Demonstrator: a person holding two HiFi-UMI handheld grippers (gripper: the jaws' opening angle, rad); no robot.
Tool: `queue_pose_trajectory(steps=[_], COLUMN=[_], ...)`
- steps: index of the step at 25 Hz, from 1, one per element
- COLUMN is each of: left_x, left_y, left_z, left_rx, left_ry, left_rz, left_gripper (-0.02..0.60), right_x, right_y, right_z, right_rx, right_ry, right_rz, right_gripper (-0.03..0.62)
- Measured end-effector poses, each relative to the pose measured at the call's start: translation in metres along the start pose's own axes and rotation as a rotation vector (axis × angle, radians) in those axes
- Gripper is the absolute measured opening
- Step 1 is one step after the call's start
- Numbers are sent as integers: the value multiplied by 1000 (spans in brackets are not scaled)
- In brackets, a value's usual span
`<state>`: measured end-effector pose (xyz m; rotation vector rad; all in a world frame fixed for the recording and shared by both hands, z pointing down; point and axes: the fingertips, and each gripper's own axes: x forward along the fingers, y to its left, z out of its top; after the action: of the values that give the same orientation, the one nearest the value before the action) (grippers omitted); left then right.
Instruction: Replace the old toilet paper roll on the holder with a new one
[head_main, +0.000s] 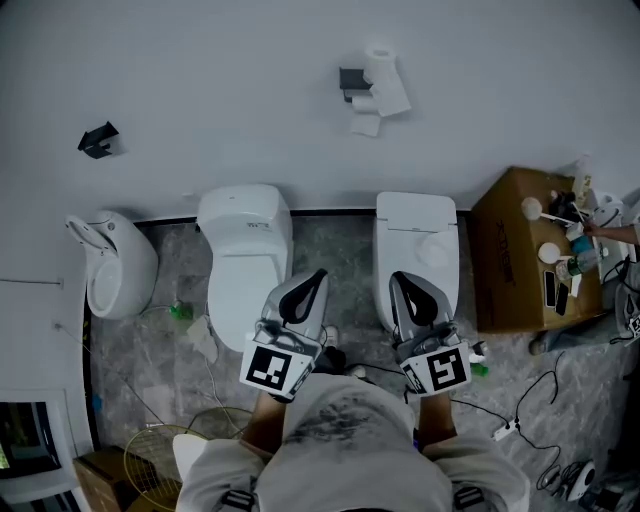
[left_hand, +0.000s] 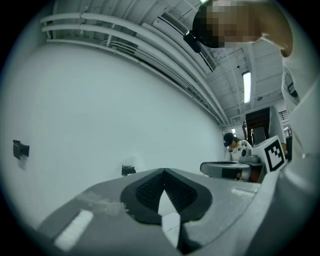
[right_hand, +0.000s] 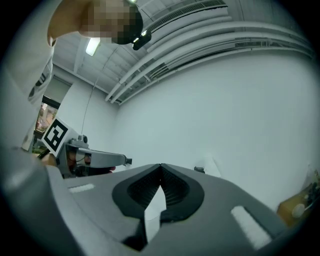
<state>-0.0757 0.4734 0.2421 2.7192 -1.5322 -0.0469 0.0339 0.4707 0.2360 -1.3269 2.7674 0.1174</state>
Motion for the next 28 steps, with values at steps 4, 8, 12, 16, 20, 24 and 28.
queue_pose_trajectory(steps=[4,8,12,16,20,24,28], left_x=[25,45,64,78,88,99,112], left_y=[29,59,87,108,119,124,129], left_z=[-5,-10,-11,-12,-14,-17,-20], left_rx=[-21,-43,-28,-19,-53,-62,-73], left_ry=[16,31,32,39,45,50,57], left_rz=[-17,-29,-52,-72,-73,-87,-90], left_gripper=[5,5,5,5,5,5,5], right_x=[34,67,99,122,134,142,151], right_y=[-11,-17,-23,-29,-35,-43,-53], right_z=[-8,-14,-19,-24,-28,-32,-36], right_rx=[1,2,-4,-11,-12,-11,-8], right_ry=[17,29,43,53,63,75,84], right_rz=[-20,-38,-53,-75,-97,-106,-113], right_gripper=[2,2,2,2,2,2,2])
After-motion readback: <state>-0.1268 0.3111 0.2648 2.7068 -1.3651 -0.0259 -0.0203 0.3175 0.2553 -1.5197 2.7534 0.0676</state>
